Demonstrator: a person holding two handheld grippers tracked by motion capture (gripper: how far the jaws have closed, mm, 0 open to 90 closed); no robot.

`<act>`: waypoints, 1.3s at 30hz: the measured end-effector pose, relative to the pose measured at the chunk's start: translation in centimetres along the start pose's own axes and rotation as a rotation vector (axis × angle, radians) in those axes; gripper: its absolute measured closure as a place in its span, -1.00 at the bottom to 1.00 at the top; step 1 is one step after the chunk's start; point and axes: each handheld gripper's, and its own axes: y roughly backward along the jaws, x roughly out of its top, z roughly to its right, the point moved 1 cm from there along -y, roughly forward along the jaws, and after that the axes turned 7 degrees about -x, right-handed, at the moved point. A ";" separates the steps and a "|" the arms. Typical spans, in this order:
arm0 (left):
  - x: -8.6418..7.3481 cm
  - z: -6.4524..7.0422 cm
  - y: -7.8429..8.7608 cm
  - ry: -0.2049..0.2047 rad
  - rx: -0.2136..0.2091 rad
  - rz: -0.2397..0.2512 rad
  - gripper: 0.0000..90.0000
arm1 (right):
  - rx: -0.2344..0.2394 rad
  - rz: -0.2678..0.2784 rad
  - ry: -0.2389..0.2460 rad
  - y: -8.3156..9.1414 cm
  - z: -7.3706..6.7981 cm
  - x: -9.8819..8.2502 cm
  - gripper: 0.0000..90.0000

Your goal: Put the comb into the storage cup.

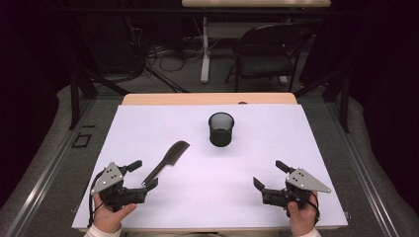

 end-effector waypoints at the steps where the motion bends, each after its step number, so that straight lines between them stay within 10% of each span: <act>1: 0.0 0.0 0.0 0.002 -0.003 -0.002 -0.64 | 0.000 0.000 0.000 0.0 0.0 0.0 -0.87; 39: 1.6 -1.5 0.0 0.128 0.022 -0.138 -0.59 | 0.014 -0.030 -0.008 -0.6 0.1 -0.3 -0.84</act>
